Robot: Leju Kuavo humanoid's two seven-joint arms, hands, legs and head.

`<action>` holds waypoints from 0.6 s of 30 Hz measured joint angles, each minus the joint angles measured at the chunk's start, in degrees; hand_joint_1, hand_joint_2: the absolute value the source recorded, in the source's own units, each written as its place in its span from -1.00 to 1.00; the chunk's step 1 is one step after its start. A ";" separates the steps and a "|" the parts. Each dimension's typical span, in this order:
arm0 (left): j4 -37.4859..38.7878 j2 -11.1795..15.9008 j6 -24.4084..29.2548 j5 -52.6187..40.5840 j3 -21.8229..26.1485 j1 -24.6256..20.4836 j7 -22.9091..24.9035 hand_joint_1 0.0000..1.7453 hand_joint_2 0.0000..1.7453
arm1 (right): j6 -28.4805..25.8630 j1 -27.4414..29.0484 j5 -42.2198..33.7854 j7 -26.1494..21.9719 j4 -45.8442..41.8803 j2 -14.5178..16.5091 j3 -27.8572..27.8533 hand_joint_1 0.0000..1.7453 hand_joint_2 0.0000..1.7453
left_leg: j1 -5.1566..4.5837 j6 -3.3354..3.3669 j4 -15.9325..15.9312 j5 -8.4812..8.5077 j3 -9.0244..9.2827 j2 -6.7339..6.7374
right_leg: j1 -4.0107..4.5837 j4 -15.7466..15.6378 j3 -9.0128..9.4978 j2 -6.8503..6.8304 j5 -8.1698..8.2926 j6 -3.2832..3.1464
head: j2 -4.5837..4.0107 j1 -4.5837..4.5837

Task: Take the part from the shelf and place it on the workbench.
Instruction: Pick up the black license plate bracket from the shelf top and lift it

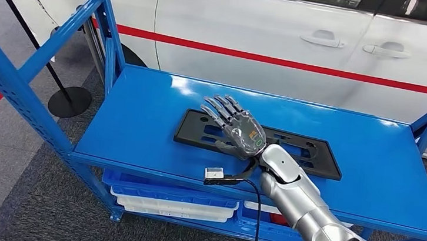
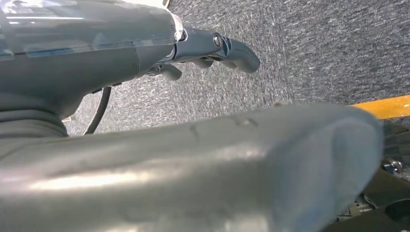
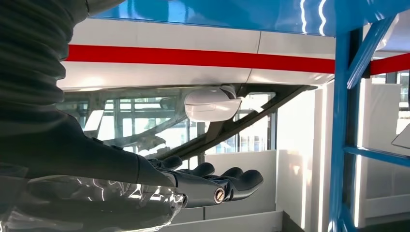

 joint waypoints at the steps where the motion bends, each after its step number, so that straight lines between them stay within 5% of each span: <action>1: 0.00 0.00 -0.03 -0.06 0.00 0.00 0.04 -1.00 -1.00 | -0.02 -0.09 -0.01 0.00 0.11 0.09 0.02 -1.00 1.00 | 0.00 -0.04 0.00 -0.04 0.00 -0.01 | 0.00 0.00 0.00 0.00 0.03 0.07 | 0.00 0.00; 18: 0.00 -0.01 -0.02 -0.31 0.02 -0.01 0.97 -1.00 -1.00 | 1.97 -2.06 -1.27 -0.83 3.75 2.52 0.87 -1.00 1.00 | 0.06 -0.51 -0.05 -0.67 0.26 0.00 | 0.08 0.02 0.18 0.05 -0.63 -0.13 | 0.00 0.00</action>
